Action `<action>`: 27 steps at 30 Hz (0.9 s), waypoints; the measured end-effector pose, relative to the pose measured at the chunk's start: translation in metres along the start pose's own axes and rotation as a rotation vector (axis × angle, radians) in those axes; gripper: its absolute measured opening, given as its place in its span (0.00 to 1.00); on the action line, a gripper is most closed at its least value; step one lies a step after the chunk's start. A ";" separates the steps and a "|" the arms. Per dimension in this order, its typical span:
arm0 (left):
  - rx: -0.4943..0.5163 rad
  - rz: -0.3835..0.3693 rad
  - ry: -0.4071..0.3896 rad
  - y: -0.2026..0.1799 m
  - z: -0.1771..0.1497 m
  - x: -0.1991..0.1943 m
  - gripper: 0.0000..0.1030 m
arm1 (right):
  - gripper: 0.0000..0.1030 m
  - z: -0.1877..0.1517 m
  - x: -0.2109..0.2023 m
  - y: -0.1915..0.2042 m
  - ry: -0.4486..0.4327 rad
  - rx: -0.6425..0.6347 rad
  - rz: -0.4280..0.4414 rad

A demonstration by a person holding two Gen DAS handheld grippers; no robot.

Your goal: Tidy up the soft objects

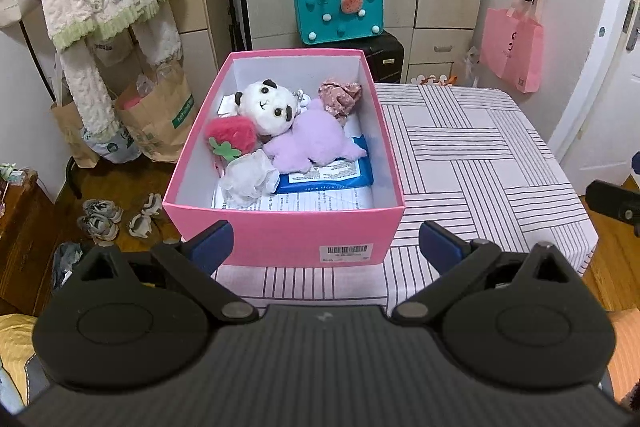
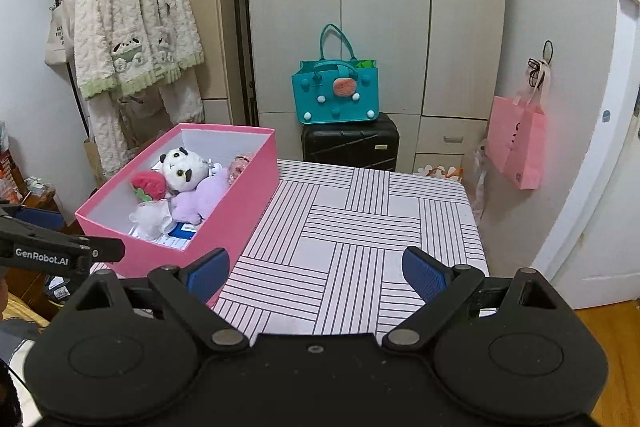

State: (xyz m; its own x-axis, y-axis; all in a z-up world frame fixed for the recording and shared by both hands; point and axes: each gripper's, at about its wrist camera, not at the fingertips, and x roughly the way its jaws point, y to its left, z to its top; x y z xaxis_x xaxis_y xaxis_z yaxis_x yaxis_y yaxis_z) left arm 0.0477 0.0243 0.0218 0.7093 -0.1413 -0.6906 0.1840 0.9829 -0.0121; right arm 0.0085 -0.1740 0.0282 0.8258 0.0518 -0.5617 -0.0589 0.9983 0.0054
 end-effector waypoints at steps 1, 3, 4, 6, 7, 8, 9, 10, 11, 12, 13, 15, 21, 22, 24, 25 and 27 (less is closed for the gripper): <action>0.002 0.005 -0.006 -0.001 -0.001 -0.001 0.98 | 0.93 -0.001 0.000 0.000 -0.002 0.000 -0.001; 0.007 0.018 -0.021 -0.003 -0.003 -0.003 0.98 | 0.93 -0.001 0.001 0.001 -0.003 0.002 0.000; 0.010 0.026 -0.028 -0.004 -0.004 -0.004 0.98 | 0.93 -0.001 0.001 0.000 -0.004 0.002 0.001; 0.012 0.039 -0.041 -0.005 -0.005 -0.005 0.98 | 0.93 -0.002 0.001 0.000 -0.006 0.004 0.000; 0.010 0.044 -0.045 -0.005 -0.006 -0.005 0.98 | 0.93 -0.003 0.001 0.000 -0.008 0.007 -0.003; 0.009 0.047 -0.048 -0.005 -0.007 -0.005 0.98 | 0.93 -0.004 0.001 0.000 -0.010 0.007 -0.007; 0.008 0.051 -0.051 -0.005 -0.007 -0.004 0.98 | 0.93 -0.004 0.001 0.000 -0.011 0.006 -0.011; 0.010 0.054 -0.055 -0.005 -0.008 -0.004 0.98 | 0.93 -0.005 0.000 0.001 -0.014 0.007 -0.015; 0.011 0.055 -0.061 -0.006 -0.009 -0.004 0.98 | 0.93 -0.006 0.000 0.000 -0.017 0.010 -0.017; 0.015 0.057 -0.067 -0.006 -0.009 -0.004 0.98 | 0.93 -0.007 -0.001 0.000 -0.022 0.014 -0.019; 0.018 0.057 -0.072 -0.007 -0.010 -0.003 0.98 | 0.93 -0.008 -0.002 0.000 -0.033 0.015 -0.019; 0.019 0.049 -0.084 -0.008 -0.012 -0.003 0.98 | 0.93 -0.011 -0.002 0.001 -0.048 0.016 -0.015; 0.032 0.045 -0.130 -0.013 -0.018 -0.003 0.98 | 0.93 -0.020 -0.007 0.003 -0.130 0.014 -0.019; 0.033 0.047 -0.137 -0.014 -0.019 -0.003 0.98 | 0.93 -0.021 -0.008 0.003 -0.142 0.012 -0.024; 0.036 0.047 -0.152 -0.015 -0.021 -0.005 0.98 | 0.93 -0.022 -0.011 0.005 -0.168 0.006 -0.043; 0.036 0.043 -0.157 -0.015 -0.022 -0.005 0.98 | 0.93 -0.023 -0.012 0.006 -0.178 0.003 -0.053; 0.032 0.038 -0.161 -0.015 -0.023 -0.006 0.98 | 0.93 -0.024 -0.013 0.006 -0.190 -0.001 -0.061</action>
State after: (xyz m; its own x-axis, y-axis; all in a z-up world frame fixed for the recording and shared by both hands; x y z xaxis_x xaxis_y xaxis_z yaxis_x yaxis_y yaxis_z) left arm 0.0257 0.0133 0.0096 0.8153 -0.1241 -0.5655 0.1748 0.9839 0.0361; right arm -0.0166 -0.1694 0.0156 0.9189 -0.0041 -0.3945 -0.0061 0.9997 -0.0245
